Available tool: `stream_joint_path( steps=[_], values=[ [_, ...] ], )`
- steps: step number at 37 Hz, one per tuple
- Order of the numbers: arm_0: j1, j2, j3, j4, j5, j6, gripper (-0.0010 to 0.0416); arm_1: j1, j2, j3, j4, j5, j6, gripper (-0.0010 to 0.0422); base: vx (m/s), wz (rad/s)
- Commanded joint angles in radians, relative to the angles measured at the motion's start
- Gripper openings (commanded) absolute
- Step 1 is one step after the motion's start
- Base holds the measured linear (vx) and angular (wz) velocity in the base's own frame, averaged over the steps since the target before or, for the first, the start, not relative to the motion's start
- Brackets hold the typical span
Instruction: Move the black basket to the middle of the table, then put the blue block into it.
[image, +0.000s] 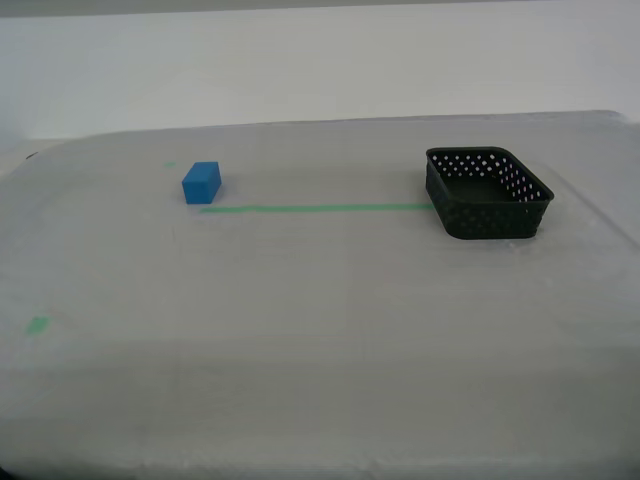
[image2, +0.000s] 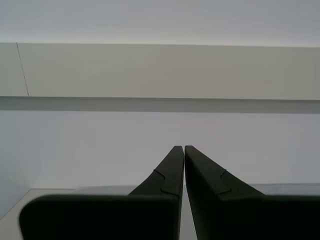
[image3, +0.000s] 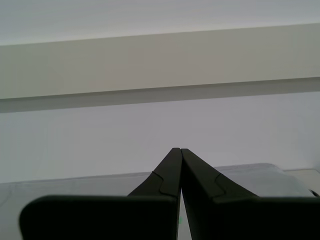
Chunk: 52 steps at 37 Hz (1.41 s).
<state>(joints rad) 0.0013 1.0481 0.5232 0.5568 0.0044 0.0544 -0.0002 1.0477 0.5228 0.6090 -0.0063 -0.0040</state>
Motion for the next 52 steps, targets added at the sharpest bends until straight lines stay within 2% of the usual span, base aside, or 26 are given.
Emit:
stream_joint_path(
  steps=[1,52],
  values=[
    [0.000,0.000,0.018,-0.019,0.000,-0.021,0.0000,0.000,0.000,0.000,0.006,-0.001,0.002,0.0000,0.000,0.000],
    [0.000,0.000,0.018,-0.019,0.000,-0.021,0.0000,0.000,0.000,0.000,0.006,-0.001,0.002,0.0000,0.000,0.000]
  ],
)
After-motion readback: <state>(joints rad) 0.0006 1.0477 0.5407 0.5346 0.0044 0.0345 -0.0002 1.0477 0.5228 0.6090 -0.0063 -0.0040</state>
